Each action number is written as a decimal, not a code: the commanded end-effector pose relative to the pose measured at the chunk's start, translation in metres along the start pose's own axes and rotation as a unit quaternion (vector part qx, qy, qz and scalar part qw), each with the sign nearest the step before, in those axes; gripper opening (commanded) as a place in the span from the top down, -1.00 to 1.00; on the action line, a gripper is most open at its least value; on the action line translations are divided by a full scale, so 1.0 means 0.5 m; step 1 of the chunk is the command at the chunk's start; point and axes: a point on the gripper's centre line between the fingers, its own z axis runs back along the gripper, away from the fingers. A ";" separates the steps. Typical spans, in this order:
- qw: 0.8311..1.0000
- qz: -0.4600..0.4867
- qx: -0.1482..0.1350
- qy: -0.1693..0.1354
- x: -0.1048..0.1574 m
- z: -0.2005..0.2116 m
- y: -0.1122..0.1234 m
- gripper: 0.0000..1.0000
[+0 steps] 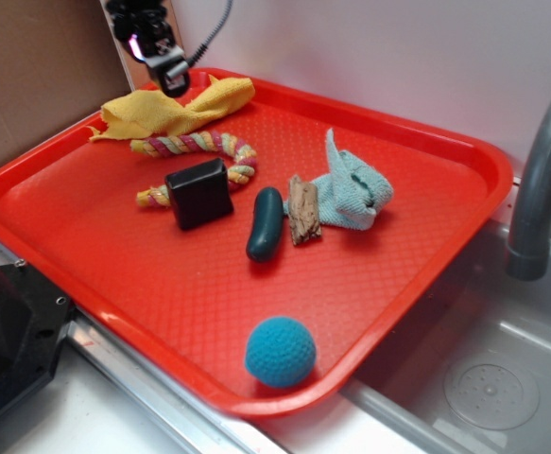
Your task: Grab the yellow cloth.
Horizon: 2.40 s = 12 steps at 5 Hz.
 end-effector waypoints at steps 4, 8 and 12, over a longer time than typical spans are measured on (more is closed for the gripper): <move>0.999 0.009 0.035 -0.013 0.030 -0.052 0.085 -1.00; 1.000 0.017 0.011 -0.019 0.056 -0.108 0.117 -1.00; 0.998 -0.032 -0.040 -0.038 0.021 -0.056 0.021 -1.00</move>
